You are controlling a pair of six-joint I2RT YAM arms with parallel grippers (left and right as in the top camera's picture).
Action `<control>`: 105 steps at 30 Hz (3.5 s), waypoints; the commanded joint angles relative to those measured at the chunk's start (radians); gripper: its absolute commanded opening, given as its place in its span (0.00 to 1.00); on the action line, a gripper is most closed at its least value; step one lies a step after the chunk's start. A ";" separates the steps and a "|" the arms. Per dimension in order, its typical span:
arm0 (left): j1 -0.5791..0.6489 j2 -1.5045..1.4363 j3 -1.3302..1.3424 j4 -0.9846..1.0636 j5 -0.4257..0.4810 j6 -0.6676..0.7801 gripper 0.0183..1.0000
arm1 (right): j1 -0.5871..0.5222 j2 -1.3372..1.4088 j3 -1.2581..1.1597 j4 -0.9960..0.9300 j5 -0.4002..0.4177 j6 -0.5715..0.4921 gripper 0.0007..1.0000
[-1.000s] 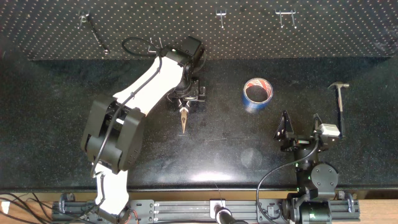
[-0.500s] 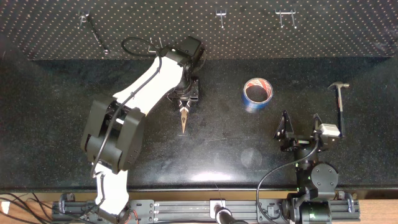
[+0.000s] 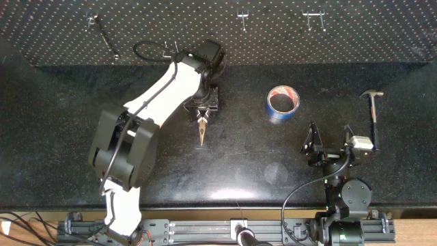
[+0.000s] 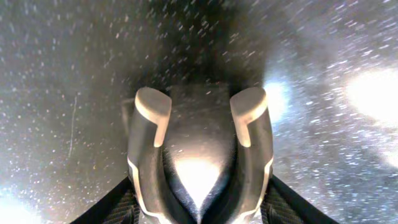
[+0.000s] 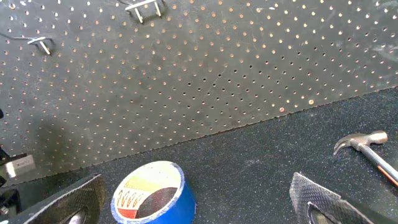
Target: Place Tools Onto Pegboard
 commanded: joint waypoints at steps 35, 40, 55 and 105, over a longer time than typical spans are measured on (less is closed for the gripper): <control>0.058 -0.653 -0.208 0.586 -0.584 0.161 0.01 | -0.006 -0.006 -0.004 -0.002 0.009 0.015 0.98; 0.058 -0.596 -0.217 0.630 -0.539 0.160 0.01 | -0.006 -0.006 -0.005 -0.002 0.009 0.015 0.98; 0.096 -0.502 -0.232 0.740 -0.500 0.156 0.01 | -0.006 -0.006 -0.004 -0.002 0.009 0.015 0.98; 0.162 -0.446 -0.454 0.966 -0.362 0.111 0.01 | -0.006 -0.006 -0.004 -0.003 0.009 0.015 0.98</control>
